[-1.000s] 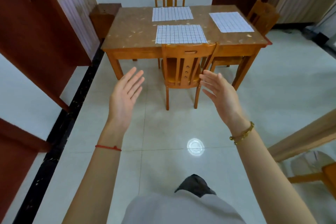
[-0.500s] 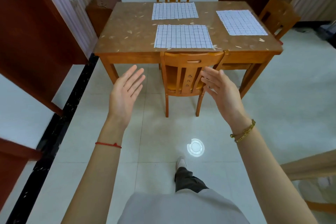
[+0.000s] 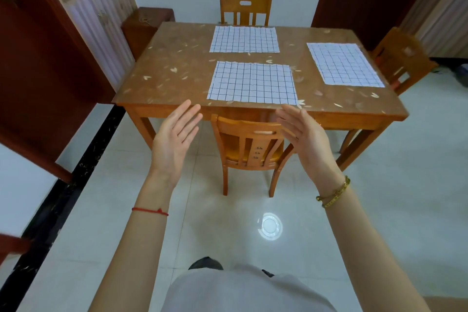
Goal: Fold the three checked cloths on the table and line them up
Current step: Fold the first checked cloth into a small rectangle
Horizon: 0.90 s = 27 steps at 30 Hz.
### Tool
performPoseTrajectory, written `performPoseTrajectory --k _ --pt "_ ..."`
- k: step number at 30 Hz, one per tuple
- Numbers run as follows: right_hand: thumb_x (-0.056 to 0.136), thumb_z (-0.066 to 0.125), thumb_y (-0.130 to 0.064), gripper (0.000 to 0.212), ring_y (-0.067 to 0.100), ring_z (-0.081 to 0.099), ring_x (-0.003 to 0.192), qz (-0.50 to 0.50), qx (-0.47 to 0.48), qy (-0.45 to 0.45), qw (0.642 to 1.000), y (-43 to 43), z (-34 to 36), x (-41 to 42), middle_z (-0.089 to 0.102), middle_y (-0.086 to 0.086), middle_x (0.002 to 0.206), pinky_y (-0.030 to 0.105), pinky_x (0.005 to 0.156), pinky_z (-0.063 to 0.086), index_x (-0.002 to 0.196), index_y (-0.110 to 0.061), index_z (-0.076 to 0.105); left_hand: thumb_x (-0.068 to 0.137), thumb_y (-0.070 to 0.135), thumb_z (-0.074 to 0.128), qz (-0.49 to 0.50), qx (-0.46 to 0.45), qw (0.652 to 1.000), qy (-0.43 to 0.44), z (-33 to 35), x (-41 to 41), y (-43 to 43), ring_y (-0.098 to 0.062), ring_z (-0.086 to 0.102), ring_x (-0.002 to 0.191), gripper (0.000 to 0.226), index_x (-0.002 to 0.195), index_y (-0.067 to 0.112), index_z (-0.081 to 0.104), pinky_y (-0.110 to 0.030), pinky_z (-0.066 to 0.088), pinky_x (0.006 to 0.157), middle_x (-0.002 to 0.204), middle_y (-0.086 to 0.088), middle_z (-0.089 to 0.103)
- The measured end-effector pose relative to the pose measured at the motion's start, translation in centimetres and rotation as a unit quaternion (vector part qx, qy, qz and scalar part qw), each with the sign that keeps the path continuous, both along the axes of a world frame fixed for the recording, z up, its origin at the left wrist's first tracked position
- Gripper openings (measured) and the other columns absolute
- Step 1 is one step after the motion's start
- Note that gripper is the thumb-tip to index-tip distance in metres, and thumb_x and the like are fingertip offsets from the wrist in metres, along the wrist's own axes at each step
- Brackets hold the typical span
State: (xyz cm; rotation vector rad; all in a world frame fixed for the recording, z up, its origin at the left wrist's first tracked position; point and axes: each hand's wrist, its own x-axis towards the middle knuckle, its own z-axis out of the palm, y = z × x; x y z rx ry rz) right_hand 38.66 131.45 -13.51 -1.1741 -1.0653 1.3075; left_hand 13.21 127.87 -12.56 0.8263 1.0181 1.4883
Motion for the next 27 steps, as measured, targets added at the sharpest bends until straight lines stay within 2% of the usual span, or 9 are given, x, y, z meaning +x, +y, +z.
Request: performPoseTrajectory --k 9,18,27 --pt "0.105 0.030 -0.036 0.044 0.014 0.060 0.120 -0.003 -0.024 0.029 0.999 8.9 -1.7 0.5 0.065 -0.001 0.127 0.040 0.110 0.041 0.133 -0.016 0.057 0.107 0.032 0.032 -0.007 -0.015 1.000 -0.001 -1.1 0.9 9.2 -0.017 0.059 0.126 0.043 0.142 0.014 0.049 -0.041 0.035 0.116 0.134 -0.001 0.063" --pt "0.105 0.032 -0.036 0.041 0.011 0.062 0.116 -0.032 -0.041 0.042 0.998 18.4 -2.8 0.7 0.068 -0.004 0.122 0.036 0.107 0.044 0.128 -0.017 0.060 0.106 0.032 0.032 -0.030 -0.025 0.999 0.008 -2.3 1.0 19.8 -0.018 0.058 0.127 0.045 0.143 0.012 0.049 -0.043 0.035 0.116 0.136 -0.003 0.062" --pt "0.105 0.032 -0.036 0.040 0.011 0.062 0.116 -0.061 -0.047 0.043 0.996 28.8 -2.9 -0.8 0.069 -0.004 0.120 0.037 0.107 0.043 0.126 -0.019 0.062 0.105 0.033 0.037 -0.047 -0.044 0.998 0.009 -2.8 -0.4 30.9 -0.018 0.058 0.126 0.041 0.138 0.014 0.054 -0.044 0.035 0.116 0.133 -0.002 0.064"
